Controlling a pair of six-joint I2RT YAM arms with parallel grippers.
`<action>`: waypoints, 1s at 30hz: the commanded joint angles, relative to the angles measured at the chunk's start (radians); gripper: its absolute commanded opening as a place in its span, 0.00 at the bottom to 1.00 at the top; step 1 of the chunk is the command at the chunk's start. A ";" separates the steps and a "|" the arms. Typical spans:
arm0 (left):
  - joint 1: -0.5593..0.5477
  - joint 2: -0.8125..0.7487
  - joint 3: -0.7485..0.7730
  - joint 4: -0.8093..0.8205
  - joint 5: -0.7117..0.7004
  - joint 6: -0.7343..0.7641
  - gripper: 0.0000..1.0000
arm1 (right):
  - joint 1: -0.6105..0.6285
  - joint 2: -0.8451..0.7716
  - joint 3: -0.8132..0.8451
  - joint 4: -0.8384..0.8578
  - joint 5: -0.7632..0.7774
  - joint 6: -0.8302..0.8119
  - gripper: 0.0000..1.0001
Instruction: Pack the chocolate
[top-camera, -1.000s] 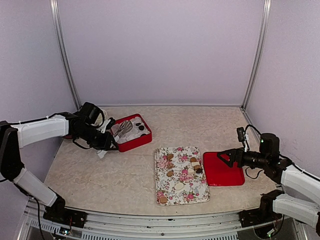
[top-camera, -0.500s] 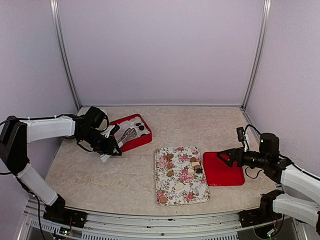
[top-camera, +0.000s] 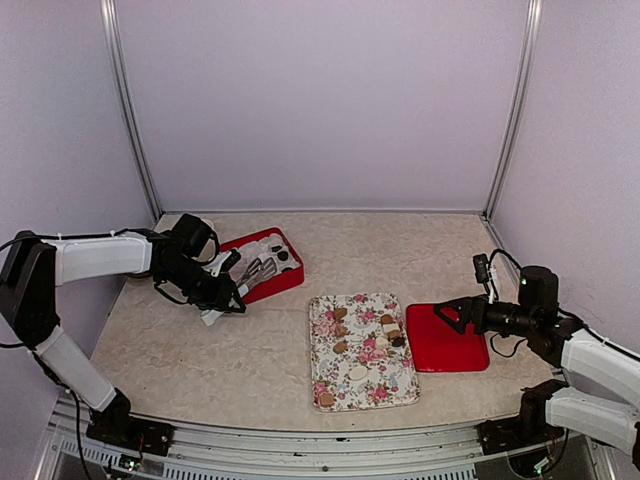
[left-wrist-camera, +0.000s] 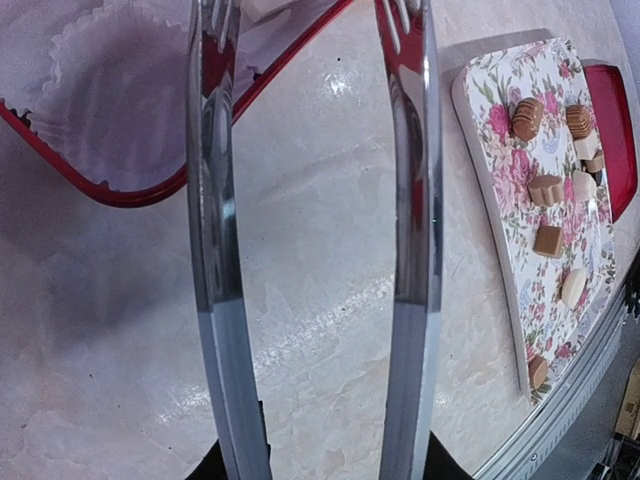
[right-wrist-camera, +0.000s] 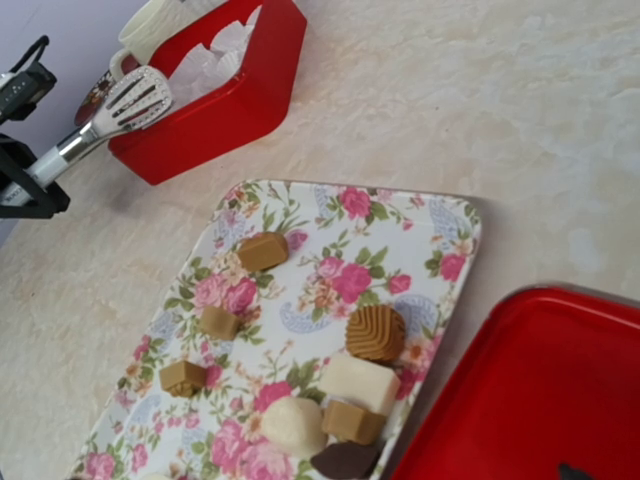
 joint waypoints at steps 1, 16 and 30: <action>-0.008 0.004 0.034 0.016 0.018 0.018 0.39 | -0.013 -0.001 -0.007 0.016 0.003 -0.013 1.00; -0.150 -0.164 0.091 -0.017 -0.094 0.049 0.38 | -0.012 -0.005 -0.008 0.017 -0.003 -0.008 1.00; -0.537 -0.182 -0.019 0.071 -0.188 0.058 0.38 | -0.013 -0.030 -0.007 0.002 -0.005 0.000 1.00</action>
